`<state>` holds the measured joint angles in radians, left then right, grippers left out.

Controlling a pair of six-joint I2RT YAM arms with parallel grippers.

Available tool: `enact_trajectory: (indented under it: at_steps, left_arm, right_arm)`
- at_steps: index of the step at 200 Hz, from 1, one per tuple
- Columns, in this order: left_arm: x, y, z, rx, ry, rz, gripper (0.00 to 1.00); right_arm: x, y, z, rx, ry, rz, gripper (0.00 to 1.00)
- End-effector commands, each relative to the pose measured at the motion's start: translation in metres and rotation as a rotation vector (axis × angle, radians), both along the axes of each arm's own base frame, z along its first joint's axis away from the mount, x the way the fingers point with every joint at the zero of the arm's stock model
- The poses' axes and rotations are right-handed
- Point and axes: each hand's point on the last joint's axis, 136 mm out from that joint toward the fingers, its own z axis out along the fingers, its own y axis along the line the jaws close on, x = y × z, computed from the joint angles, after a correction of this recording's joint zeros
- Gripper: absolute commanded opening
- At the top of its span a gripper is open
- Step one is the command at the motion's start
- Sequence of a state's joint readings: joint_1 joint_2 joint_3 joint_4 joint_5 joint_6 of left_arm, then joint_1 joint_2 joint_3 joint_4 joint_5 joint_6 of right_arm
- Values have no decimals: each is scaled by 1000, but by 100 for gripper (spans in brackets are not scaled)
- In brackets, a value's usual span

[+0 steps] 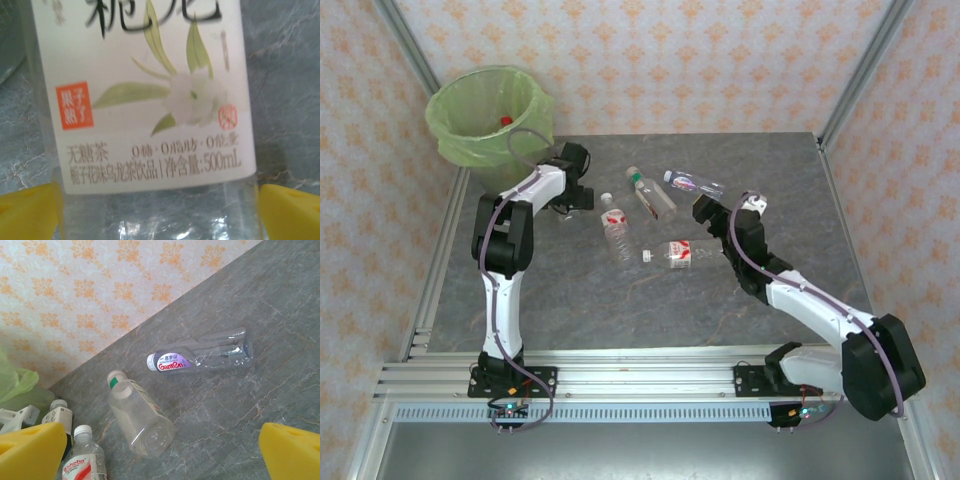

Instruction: Put the plastic bottles in the bin

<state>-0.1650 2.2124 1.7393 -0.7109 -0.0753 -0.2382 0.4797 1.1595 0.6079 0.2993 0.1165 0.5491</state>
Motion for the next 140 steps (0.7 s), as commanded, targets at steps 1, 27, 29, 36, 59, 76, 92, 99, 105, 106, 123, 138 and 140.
enact_trajectory:
  at_steps: [1, 27, 29, 36, 59, 76, 92, 99, 105, 106, 123, 138, 140]
  left_arm:
    - [4, 7, 1, -21, 10, 74, 100]
    - [11, 5, -1, -26, 12, 79, 99]
    - [11, 5, -1, -25, 12, 80, 99]
    - [12, 5, -2, -27, 8, 85, 97]
    - [12, 5, 0, -24, -3, 89, 87]
    - [11, 3, 2, -14, -7, 80, 80]
    - [8, -1, 6, -3, -11, 63, 74]
    - [7, -4, 9, 5, -16, 50, 72]
    - [6, -6, 12, 12, -23, 37, 70]
    - [5, -6, 12, 14, -24, 36, 70]
    - [2, -13, 22, 37, -50, 2, 69]
    - [-1, -18, 31, 49, -70, -17, 69]
    - [-2, -19, 32, 49, -73, -21, 69]
  right_arm:
    - [-2, -11, 0, -21, -10, -36, 99]
    - [-2, -11, -1, -24, -11, -36, 99]
    - [-2, -11, 0, -23, -12, -36, 99]
    - [-2, -12, -1, -24, -10, -37, 99]
    - [-2, -12, -2, -24, -8, -38, 99]
    - [-2, -13, -2, -22, -9, -39, 99]
    - [-3, -12, -2, -18, -8, -36, 99]
    - [-3, -12, -2, -17, -9, -37, 99]
    - [-3, -12, -2, -17, -8, -37, 99]
    - [-3, -12, -2, -16, -9, -37, 99]
    - [-3, -12, -2, -13, -9, -37, 99]
    - [-3, -12, -2, -8, -9, -38, 99]
    - [-3, -12, -2, -8, -8, -37, 99]
